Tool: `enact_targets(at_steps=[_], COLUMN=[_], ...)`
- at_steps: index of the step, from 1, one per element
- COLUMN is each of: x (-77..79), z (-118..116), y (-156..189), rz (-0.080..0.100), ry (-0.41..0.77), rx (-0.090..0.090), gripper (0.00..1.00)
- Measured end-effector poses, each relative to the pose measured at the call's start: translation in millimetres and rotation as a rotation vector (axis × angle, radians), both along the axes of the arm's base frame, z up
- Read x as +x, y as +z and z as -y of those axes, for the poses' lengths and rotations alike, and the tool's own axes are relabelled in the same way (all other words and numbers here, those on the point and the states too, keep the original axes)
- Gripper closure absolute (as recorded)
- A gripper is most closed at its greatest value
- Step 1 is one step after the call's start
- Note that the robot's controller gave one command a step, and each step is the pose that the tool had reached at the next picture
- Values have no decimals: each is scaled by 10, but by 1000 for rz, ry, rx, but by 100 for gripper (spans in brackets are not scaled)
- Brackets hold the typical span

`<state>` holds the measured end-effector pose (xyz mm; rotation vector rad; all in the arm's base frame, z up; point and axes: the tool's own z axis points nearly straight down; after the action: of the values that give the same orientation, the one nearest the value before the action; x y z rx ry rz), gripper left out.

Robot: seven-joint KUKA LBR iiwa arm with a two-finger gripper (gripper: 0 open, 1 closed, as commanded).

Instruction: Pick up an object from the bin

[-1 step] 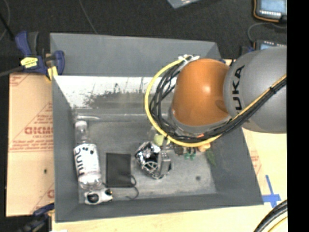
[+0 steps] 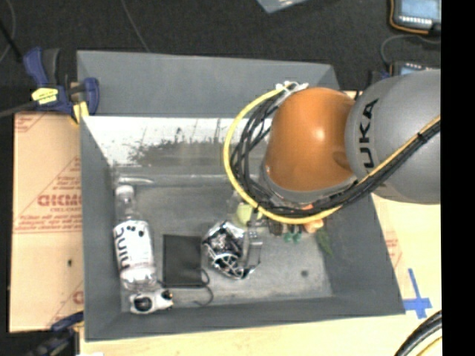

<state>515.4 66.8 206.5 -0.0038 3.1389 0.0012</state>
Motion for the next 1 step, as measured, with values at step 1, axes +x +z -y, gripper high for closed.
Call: enact_targets(at_steps=[1], x=[88], z=[-32], y=[332], rz=[-6], ry=[11], rx=[-1], gripper=[0])
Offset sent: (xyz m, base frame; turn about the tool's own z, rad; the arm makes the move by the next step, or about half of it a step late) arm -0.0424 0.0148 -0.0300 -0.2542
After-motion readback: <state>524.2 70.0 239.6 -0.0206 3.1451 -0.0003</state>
